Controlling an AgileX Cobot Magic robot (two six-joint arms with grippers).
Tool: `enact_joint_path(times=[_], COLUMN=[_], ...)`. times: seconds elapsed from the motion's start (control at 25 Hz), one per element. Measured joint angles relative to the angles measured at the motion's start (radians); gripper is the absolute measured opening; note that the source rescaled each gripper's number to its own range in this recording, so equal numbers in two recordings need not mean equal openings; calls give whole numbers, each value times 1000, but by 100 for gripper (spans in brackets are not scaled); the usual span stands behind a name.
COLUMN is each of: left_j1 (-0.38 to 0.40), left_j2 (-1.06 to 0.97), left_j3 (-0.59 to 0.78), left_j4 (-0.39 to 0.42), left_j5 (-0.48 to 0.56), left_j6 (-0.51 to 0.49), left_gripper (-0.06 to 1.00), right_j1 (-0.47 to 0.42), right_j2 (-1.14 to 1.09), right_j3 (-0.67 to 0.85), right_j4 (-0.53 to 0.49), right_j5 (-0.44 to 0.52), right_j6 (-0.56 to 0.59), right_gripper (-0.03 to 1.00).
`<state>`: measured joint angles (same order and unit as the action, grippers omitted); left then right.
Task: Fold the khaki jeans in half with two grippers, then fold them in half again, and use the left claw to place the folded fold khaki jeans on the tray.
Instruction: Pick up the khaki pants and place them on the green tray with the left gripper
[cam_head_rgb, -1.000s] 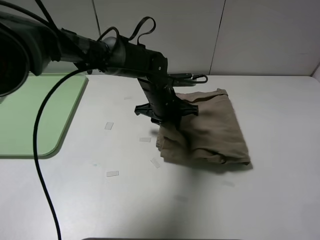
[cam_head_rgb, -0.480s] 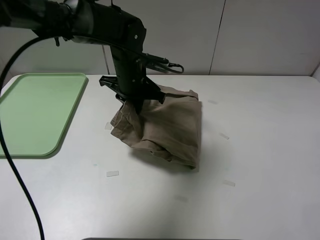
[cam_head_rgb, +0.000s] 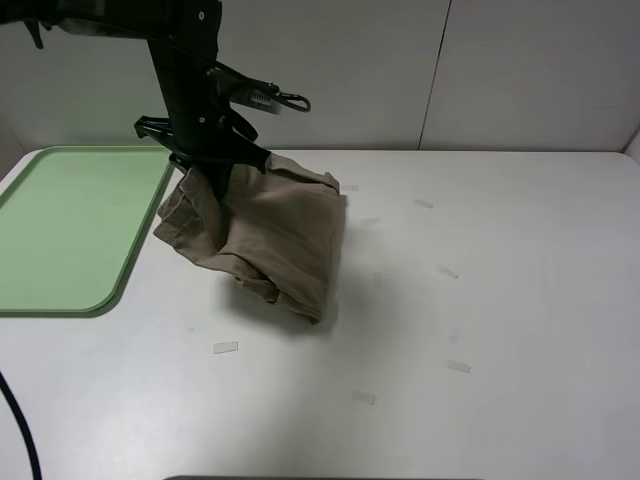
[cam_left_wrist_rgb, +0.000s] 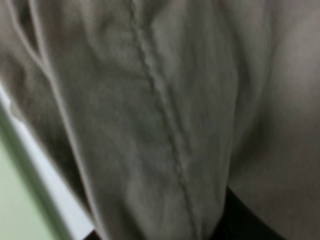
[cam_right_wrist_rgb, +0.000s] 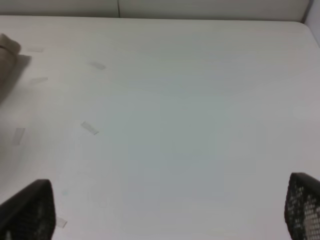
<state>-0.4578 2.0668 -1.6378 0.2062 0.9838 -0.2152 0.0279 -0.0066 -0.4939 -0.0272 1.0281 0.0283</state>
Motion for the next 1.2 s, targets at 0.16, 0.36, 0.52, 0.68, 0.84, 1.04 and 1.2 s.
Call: enact_joint_path(times=[0.16, 0.36, 0.52, 0.68, 0.84, 1.04, 1.2], left_j1=[54, 135, 205, 275, 349, 446, 508], left_j2=[-10, -10, -10, -10, -10, -10, -10], left_j3=[1, 3, 3, 4, 4, 4, 4], left_j4=[-3, -5, -5, -5, -8, -51, -57], left_j5=[30, 57, 66, 54, 26, 1, -19], left_j6=[55, 135, 192, 246, 323, 411, 484], left_gripper=[12, 12, 12, 12, 12, 12, 12], right_j1=[0, 0, 0, 0, 0, 0, 0], right_j2=[0, 0, 0, 0, 0, 0, 0], right_j3=[0, 0, 0, 0, 0, 0, 0], right_j4=[0, 0, 0, 0, 0, 0, 0], right_j5=[0, 0, 0, 0, 0, 0, 0], right_j6=[0, 0, 0, 0, 0, 0, 0], right_gripper=[100, 100, 100, 100, 100, 100, 100])
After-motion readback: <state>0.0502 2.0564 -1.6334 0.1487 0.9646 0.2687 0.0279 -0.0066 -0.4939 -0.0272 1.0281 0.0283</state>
